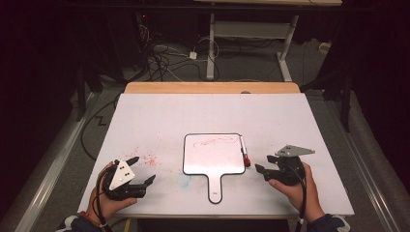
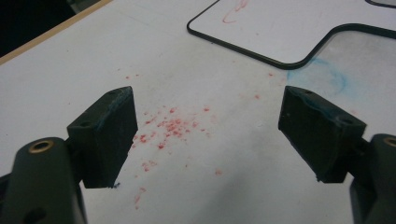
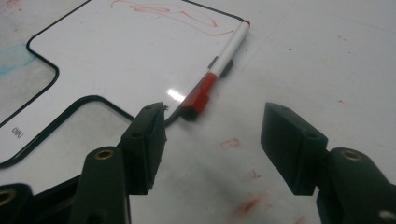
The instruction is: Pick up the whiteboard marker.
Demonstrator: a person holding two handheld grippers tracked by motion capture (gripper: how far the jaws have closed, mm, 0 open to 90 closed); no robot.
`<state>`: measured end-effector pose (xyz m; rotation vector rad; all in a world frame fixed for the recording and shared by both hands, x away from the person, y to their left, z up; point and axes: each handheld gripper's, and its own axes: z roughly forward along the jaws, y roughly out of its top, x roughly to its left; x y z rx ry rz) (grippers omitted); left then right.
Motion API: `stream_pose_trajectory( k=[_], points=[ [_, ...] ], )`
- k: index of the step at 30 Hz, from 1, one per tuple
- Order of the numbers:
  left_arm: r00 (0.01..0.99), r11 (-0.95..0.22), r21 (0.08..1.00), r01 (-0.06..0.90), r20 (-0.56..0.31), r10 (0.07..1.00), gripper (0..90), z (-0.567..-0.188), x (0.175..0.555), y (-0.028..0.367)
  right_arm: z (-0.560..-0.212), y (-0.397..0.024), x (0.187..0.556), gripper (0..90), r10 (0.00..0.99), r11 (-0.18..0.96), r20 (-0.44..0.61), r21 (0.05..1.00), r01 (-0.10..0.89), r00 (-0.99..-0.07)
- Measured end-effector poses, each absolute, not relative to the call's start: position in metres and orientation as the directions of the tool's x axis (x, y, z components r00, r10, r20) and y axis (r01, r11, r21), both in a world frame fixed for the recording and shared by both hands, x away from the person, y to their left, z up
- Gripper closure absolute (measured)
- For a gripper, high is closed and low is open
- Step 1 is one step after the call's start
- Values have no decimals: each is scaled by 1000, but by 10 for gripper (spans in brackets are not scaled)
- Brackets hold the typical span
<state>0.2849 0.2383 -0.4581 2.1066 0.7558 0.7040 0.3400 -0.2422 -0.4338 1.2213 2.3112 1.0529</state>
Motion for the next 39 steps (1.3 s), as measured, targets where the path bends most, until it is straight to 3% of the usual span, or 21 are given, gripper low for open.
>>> stream_pose_trajectory(
  k=[8, 20, 28, 39],
  points=[
    [677, -540, 794, 278, 236, 697, 186, -459, 285, 236, -430, -227, 379, 480, 802, 351, 128, 689, 634, -583],
    [682, -552, 780, 297, 231, 694, 186, -462, 282, 235, -440, -195, 438, 536, 823, 376, 145, 586, 718, -550],
    [690, -559, 774, 299, 229, 686, 186, -463, 282, 234, -450, -190, 451, 580, 843, 367, 152, 539, 758, -516],
    [706, -572, 762, 304, 222, 672, 186, -465, 283, 232, -453, -189, 457, 720, 840, 363, 159, 546, 755, -519]
  ],
)
